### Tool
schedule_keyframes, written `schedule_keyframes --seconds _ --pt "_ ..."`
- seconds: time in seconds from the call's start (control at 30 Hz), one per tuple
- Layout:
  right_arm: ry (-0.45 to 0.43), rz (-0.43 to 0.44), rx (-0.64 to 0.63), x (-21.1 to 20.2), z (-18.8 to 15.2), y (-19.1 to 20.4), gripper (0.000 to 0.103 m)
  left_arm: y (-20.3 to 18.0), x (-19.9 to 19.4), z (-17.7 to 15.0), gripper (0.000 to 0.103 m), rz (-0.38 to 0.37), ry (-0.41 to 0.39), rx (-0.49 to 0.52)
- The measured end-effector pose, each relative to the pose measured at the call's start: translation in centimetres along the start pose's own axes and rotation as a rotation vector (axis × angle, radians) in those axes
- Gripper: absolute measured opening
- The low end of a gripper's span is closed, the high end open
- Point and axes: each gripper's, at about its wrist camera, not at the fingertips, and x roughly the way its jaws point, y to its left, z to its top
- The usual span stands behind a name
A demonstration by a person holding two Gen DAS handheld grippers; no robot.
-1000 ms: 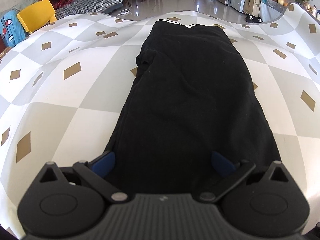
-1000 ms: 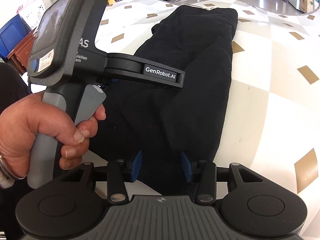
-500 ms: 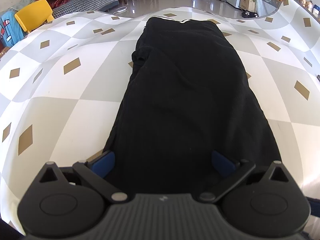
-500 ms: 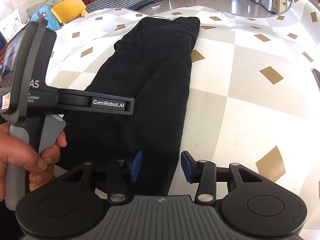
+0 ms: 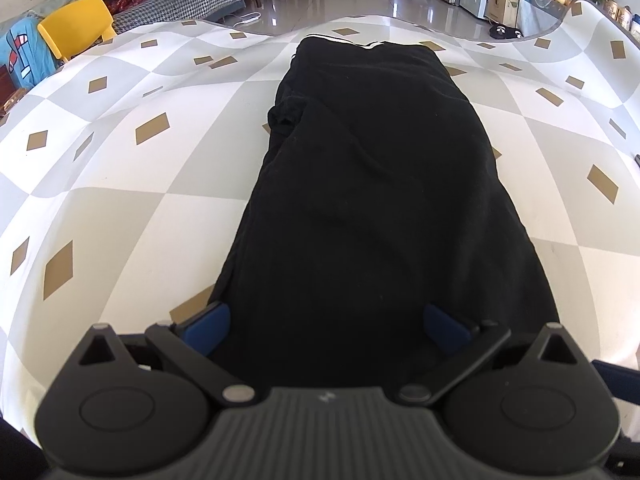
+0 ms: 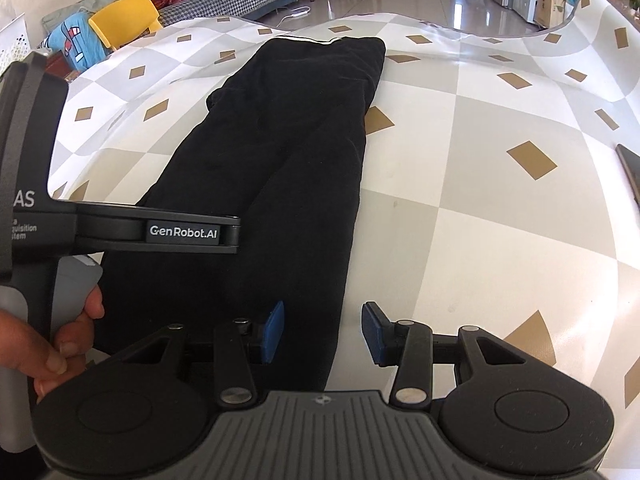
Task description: Fold clothes
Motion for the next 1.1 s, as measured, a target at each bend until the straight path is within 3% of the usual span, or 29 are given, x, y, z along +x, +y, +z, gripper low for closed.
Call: schedule_keyframes --seconds 0.63,1.1 --pt "0.03 0.003 -0.095 1.4 3.1 -1.3 0.041 0.0 -0.5 0.6 0.103 0.008 -0.028 -0.029" --pt "0.03 0.033 -0.078 2.5 5.0 -2.2 0.041 -0.3 0.5 0.7 0.103 0.027 -0.01 -0.03"
